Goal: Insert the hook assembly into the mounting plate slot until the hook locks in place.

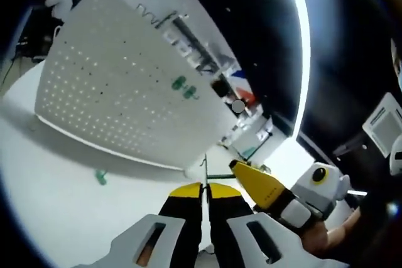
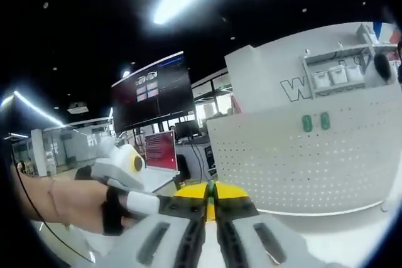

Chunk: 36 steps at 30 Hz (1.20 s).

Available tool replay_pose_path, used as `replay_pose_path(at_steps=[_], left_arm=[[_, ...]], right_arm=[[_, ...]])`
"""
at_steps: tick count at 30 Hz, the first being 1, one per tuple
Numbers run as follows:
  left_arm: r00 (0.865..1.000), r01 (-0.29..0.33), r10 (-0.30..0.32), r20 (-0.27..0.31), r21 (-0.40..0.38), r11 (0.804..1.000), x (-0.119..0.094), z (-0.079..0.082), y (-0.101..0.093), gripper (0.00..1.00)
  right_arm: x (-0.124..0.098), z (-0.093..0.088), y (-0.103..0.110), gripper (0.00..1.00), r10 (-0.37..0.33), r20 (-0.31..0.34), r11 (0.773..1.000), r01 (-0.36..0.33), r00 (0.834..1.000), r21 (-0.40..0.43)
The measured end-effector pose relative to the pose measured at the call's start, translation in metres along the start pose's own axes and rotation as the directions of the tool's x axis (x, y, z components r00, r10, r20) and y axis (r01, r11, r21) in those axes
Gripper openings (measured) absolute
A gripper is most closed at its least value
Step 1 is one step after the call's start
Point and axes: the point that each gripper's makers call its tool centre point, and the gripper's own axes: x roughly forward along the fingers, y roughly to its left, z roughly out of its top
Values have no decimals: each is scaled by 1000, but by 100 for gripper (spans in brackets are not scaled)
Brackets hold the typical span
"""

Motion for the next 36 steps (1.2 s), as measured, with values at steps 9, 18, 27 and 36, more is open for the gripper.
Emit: replay_pose_path(at_steps=[9,18,27,36], left_arm=[[992,-130,128,25,199,971,-9,14,21,1],[992,-119,121,20,379,918,-5,15,9,1],[996,-93,88,32,443,892,-3,18,0,1],[997,-82,68,46,493,866,-4,23,-5,1]], right_arm=[[-6,10,-2,9,99,-41,982,-90,994,168],[8,1,-1,10,111,-76,976,-94,991,198],[13,-2,6,10,153,-73,954,-128,985,270],[10,-1,5,5,149,-75,958,-125,986,260]])
